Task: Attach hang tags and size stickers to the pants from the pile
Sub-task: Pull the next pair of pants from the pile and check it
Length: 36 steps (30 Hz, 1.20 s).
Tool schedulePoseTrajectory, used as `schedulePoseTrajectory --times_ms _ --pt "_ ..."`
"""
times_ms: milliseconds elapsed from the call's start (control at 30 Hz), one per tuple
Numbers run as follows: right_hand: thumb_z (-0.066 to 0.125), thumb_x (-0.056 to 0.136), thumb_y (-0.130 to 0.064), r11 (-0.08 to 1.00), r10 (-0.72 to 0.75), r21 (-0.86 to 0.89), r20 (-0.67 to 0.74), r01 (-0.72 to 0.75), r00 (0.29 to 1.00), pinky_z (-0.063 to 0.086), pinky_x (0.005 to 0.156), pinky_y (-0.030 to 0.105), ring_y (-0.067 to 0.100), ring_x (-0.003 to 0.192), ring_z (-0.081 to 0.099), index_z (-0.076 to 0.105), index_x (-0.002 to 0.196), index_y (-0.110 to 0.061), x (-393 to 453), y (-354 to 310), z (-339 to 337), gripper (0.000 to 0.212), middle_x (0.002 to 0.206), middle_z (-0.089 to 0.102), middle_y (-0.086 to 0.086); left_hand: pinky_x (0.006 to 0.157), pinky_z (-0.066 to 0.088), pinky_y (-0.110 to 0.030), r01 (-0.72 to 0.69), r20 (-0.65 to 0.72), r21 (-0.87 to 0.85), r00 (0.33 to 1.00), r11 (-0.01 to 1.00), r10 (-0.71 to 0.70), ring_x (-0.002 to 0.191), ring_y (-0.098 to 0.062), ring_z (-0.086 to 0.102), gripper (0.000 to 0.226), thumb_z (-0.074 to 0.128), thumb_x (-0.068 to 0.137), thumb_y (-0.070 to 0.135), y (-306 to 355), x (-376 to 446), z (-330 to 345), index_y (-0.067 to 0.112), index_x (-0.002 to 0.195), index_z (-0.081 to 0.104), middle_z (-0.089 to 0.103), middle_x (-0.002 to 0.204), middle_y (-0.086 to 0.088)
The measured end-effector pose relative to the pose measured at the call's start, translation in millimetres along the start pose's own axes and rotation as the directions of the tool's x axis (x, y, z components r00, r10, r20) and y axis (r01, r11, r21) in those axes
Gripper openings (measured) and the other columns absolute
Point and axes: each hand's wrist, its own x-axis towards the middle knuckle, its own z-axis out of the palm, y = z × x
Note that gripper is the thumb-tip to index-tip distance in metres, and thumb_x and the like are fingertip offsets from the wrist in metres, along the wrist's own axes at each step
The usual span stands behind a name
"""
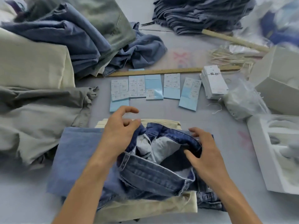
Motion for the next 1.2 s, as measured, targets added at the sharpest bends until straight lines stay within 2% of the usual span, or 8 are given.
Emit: schedulePoseTrajectory --times_ms 133,233,400,567,667,767,1000,1200 --pt "0.078 0.087 -0.024 1.000 0.001 -0.008 0.153 0.000 0.988 0.034 0.100 0.009 -0.016 0.128 0.036 0.039 0.135 -0.058 -0.4 -15.0 -12.0 0.071 0.135 0.037 -0.030 0.041 0.038 -0.020 0.067 0.178 -0.099 0.983 0.993 -0.048 0.046 -0.011 0.048 0.032 0.053 0.096 0.002 20.1 18.0 30.5 0.030 0.110 0.058 0.065 0.058 0.002" --pt "0.067 0.094 -0.037 0.991 0.034 0.124 0.135 -0.051 0.990 0.036 0.112 0.021 -0.011 0.131 0.043 0.064 0.116 -0.052 -16.9 -22.4 -29.1 0.027 0.137 0.052 -0.026 0.064 0.050 -0.022 0.014 0.477 -0.032 0.879 0.999 0.003 0.072 -0.007 0.063 0.037 0.049 0.102 0.005 16.0 0.2 59.8 0.038 0.120 0.052 0.069 0.092 -0.008" --pt "0.055 0.084 -0.079 0.972 0.235 -0.118 0.549 -0.204 0.802 0.053 0.076 0.022 0.000 0.086 0.067 0.063 0.101 -0.056 -60.4 -26.3 -34.2 0.030 0.097 0.072 -0.024 0.109 0.048 -0.037 -0.122 0.734 -0.004 0.673 0.993 0.086 0.131 -0.011 0.055 0.037 0.052 0.105 0.028 7.1 21.0 40.6 0.053 0.133 0.049 0.060 0.138 -0.001" --pt "0.071 0.087 -0.046 0.922 0.353 0.126 0.110 -0.366 0.929 0.043 0.061 0.020 0.019 0.069 0.063 0.073 0.081 -0.021 -78.3 -15.3 -21.3 0.026 0.077 0.068 0.000 0.103 0.047 -0.035 -0.392 0.530 0.325 0.829 0.861 0.177 0.118 -0.007 0.057 0.066 0.062 0.086 0.070 -15.0 86.6 3.3 0.043 0.143 0.044 0.057 0.133 0.012" --pt "0.076 0.075 -0.044 0.875 0.423 0.311 -0.116 -0.372 0.899 0.046 0.068 0.016 0.008 0.080 0.063 0.073 0.078 -0.011 -79.2 -15.3 -13.5 0.033 0.087 0.066 -0.012 0.085 0.050 -0.032 -0.335 0.665 0.519 0.736 0.786 -0.126 0.093 -0.008 0.062 0.059 0.065 0.083 0.071 -28.0 91.9 23.2 0.034 0.126 0.052 0.065 0.116 0.006" --pt "0.084 0.070 -0.037 0.785 0.522 0.452 -0.115 -0.424 0.845 0.053 0.086 0.021 -0.001 0.102 0.063 0.078 0.088 -0.017 -87.0 -12.8 -9.9 0.027 0.109 0.062 -0.022 0.071 0.048 -0.028 -0.399 0.709 0.444 0.704 0.802 -0.043 0.077 0.001 0.059 0.031 0.075 0.085 0.045 -29.7 93.4 38.6 0.039 0.107 0.054 0.065 0.094 0.018" --pt "0.083 0.080 -0.010 0.707 0.621 0.482 -0.075 -0.517 0.780 0.052 0.100 0.037 0.007 0.108 0.066 0.078 0.101 -0.034 -111.7 -9.2 -0.7 0.032 0.117 0.070 -0.010 0.070 0.057 -0.030 -0.471 0.744 0.045 0.604 0.881 0.285 0.070 -0.008 0.055 0.052 0.071 0.080 -0.014 14.5 107.1 72.0 0.032 0.103 0.066 0.049 0.078 0.009" --pt "0.079 0.086 -0.022 0.845 0.517 0.244 -0.142 -0.476 0.844 0.045 0.079 0.006 -0.006 0.099 0.061 0.072 0.098 -0.039 -111.4 -5.8 3.3 0.022 0.104 0.065 -0.029 0.088 0.051 -0.039 -0.605 0.629 0.484 0.743 0.632 0.229 0.101 -0.020 0.061 0.036 0.064 0.095 0.007 9.6 128.3 116.4 0.028 0.123 0.057 0.050 0.121 -0.002"
